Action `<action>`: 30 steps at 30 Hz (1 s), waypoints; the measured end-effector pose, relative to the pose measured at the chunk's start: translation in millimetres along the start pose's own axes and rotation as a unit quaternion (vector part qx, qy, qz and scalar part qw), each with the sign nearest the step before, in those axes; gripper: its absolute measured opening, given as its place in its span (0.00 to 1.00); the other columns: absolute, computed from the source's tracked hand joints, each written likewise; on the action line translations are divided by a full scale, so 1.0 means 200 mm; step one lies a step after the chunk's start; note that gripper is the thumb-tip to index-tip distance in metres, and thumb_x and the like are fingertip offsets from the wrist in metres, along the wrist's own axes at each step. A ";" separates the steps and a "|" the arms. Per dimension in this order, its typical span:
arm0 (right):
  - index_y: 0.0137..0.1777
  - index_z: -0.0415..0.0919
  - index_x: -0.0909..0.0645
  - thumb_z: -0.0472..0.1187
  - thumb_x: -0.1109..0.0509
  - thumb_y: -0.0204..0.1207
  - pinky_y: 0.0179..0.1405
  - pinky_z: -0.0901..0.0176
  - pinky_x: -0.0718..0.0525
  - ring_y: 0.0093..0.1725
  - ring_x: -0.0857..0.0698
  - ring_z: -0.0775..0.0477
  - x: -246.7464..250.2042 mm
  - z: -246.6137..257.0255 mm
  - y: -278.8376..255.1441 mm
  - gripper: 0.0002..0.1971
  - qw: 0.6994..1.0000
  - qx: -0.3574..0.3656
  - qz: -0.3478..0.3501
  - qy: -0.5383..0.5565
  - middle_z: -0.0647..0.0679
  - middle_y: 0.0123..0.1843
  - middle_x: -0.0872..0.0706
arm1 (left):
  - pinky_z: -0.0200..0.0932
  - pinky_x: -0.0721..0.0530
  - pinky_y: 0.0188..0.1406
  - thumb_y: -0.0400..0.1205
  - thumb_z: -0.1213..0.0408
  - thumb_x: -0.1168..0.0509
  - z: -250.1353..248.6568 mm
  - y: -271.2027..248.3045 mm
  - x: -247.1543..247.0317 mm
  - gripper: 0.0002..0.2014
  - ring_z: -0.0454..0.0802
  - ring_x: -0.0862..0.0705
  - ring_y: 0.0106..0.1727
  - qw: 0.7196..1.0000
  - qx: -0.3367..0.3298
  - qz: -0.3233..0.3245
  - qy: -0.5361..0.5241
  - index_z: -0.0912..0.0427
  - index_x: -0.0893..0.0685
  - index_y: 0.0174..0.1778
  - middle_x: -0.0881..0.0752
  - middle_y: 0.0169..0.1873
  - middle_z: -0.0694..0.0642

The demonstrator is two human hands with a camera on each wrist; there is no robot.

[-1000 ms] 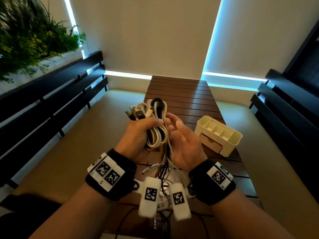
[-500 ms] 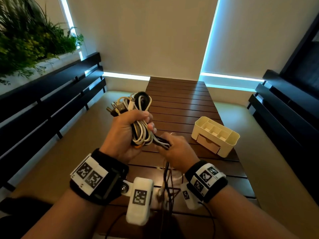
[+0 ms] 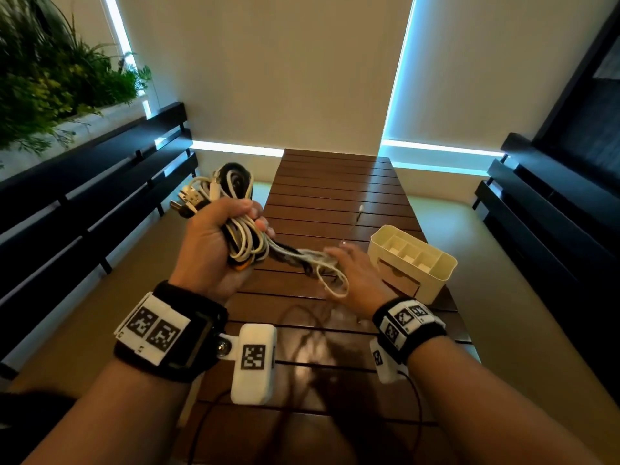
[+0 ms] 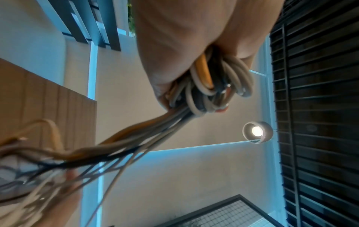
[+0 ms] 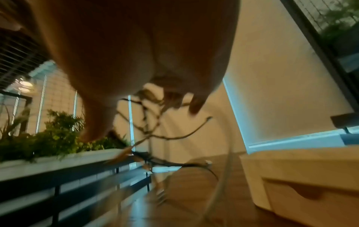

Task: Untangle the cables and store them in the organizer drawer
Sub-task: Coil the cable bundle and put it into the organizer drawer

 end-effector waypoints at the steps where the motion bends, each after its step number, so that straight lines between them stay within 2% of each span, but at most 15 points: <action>1: 0.78 0.58 0.33 0.54 0.22 0.72 0.82 0.38 0.36 0.80 0.38 0.43 -0.07 -0.03 -0.03 0.36 0.998 0.001 0.058 0.039 0.48 0.81 0.41 | 0.41 0.20 0.36 0.79 0.70 0.42 0.02 0.00 0.04 0.12 0.45 0.24 0.28 1.000 0.006 -0.019 0.017 0.58 0.23 0.29 0.24 0.29 0.52; 3: 0.70 0.52 0.22 0.49 0.22 0.75 0.75 0.46 0.24 0.70 0.25 0.49 -0.11 -0.07 -0.07 0.23 0.988 -0.007 0.105 0.114 0.50 0.74 0.29 | 0.41 0.19 0.35 0.79 0.71 0.41 0.08 0.00 0.10 0.10 0.46 0.22 0.29 0.998 0.028 -0.049 0.035 0.59 0.23 0.32 0.23 0.31 0.53; 5: 0.59 0.49 0.14 0.44 0.23 0.77 0.62 0.53 0.17 0.56 0.17 0.57 -0.09 -0.07 -0.09 0.12 0.983 -0.008 0.098 0.154 0.53 0.59 0.16 | 0.41 0.18 0.36 0.79 0.71 0.40 0.13 0.00 0.15 0.08 0.46 0.21 0.30 0.996 0.046 -0.068 0.033 0.60 0.24 0.34 0.23 0.31 0.53; 7: 0.53 0.48 0.14 0.40 0.24 0.77 0.56 0.60 0.18 0.52 0.17 0.60 -0.03 -0.05 -0.11 0.07 0.982 0.012 0.070 0.173 0.54 0.53 0.16 | 0.41 0.18 0.36 0.79 0.71 0.39 0.16 0.00 0.17 0.07 0.46 0.21 0.30 0.995 0.054 -0.077 0.032 0.61 0.24 0.35 0.23 0.31 0.53; 10: 0.53 0.53 0.17 0.39 0.26 0.78 0.51 0.71 0.21 0.53 0.17 0.63 0.08 0.03 -0.14 0.08 0.975 0.043 0.032 0.214 0.57 0.53 0.17 | 0.41 0.18 0.37 0.79 0.71 0.40 0.15 0.01 0.16 0.08 0.46 0.21 0.30 0.995 0.048 -0.082 0.036 0.61 0.22 0.33 0.22 0.30 0.53; 12: 0.54 0.56 0.18 0.40 0.29 0.80 0.51 0.66 0.17 0.51 0.15 0.60 0.12 0.12 -0.16 0.09 0.952 0.040 0.050 0.300 0.55 0.52 0.14 | 0.40 0.18 0.36 0.80 0.71 0.40 0.15 0.02 0.13 0.10 0.45 0.20 0.30 0.995 0.043 -0.080 0.036 0.61 0.22 0.32 0.22 0.30 0.53; 14: 0.55 0.56 0.19 0.45 0.28 0.80 0.52 0.58 0.13 0.50 0.13 0.53 0.12 0.22 -0.19 0.07 0.930 0.041 0.099 0.351 0.51 0.52 0.13 | 0.41 0.18 0.37 0.80 0.71 0.40 0.15 0.02 0.10 0.09 0.45 0.20 0.29 0.996 0.038 -0.078 0.035 0.61 0.22 0.32 0.22 0.29 0.53; 16: 0.56 0.55 0.20 0.51 0.27 0.78 0.51 0.54 0.12 0.48 0.12 0.49 0.08 0.29 -0.20 0.09 0.939 0.059 0.131 0.311 0.48 0.50 0.12 | 0.41 0.18 0.38 0.80 0.71 0.40 0.13 0.03 0.07 0.08 0.45 0.20 0.30 0.996 0.030 -0.071 0.033 0.61 0.22 0.34 0.21 0.30 0.52; 17: 0.55 0.53 0.20 0.51 0.27 0.78 0.49 0.53 0.11 0.45 0.12 0.51 0.06 0.29 -0.20 0.09 0.945 0.059 0.133 0.293 0.48 0.48 0.11 | 0.41 0.18 0.37 0.80 0.71 0.40 0.12 0.03 0.06 0.08 0.45 0.21 0.30 0.997 0.026 -0.067 0.033 0.60 0.23 0.34 0.21 0.30 0.52; 20: 0.49 0.50 0.20 0.47 0.30 0.82 0.43 0.61 0.14 0.37 0.14 0.62 0.04 0.20 -0.17 0.03 0.953 0.023 0.092 0.288 0.53 0.41 0.12 | 0.41 0.18 0.37 0.80 0.71 0.41 0.06 0.03 0.04 0.09 0.45 0.21 0.29 0.998 0.004 -0.056 0.025 0.59 0.24 0.33 0.22 0.29 0.52; 22: 0.49 0.49 0.19 0.45 0.30 0.82 0.45 0.63 0.18 0.38 0.15 0.66 0.04 0.09 -0.16 0.02 0.955 -0.013 0.068 0.290 0.55 0.41 0.12 | 0.40 0.19 0.37 0.80 0.70 0.41 0.02 0.03 0.04 0.10 0.45 0.22 0.29 0.998 -0.012 -0.058 0.018 0.59 0.24 0.32 0.23 0.29 0.52; 25: 0.51 0.48 0.18 0.42 0.29 0.81 0.45 0.60 0.18 0.44 0.12 0.57 0.05 -0.06 -0.12 0.01 0.943 -0.072 0.000 0.324 0.52 0.47 0.12 | 0.40 0.20 0.38 0.78 0.70 0.40 0.01 0.04 0.06 0.09 0.45 0.22 0.29 0.997 -0.020 -0.067 0.029 0.59 0.24 0.31 0.23 0.30 0.52; 27: 0.50 0.50 0.20 0.42 0.27 0.80 0.43 0.57 0.17 0.46 0.14 0.52 0.07 -0.15 -0.08 0.04 0.952 -0.113 -0.055 0.280 0.51 0.48 0.14 | 0.39 0.21 0.37 0.78 0.70 0.40 0.03 0.03 0.07 0.08 0.45 0.22 0.30 0.997 -0.018 -0.075 0.029 0.59 0.25 0.32 0.23 0.30 0.52; 30: 0.43 0.50 0.22 0.47 0.27 0.79 0.41 0.52 0.17 0.42 0.16 0.47 0.08 -0.28 -0.06 0.07 0.962 -0.163 -0.114 0.189 0.50 0.42 0.15 | 0.38 0.19 0.36 0.79 0.68 0.40 -0.01 0.04 0.06 0.06 0.44 0.22 0.30 0.997 -0.033 -0.065 -0.004 0.59 0.25 0.35 0.23 0.30 0.51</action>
Point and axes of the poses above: each hand's wrist, its own y-axis towards the middle knuckle, its own x-axis out of the back of the hand, z = x × y, the point moved 5 cm from there along y, towards the middle knuckle
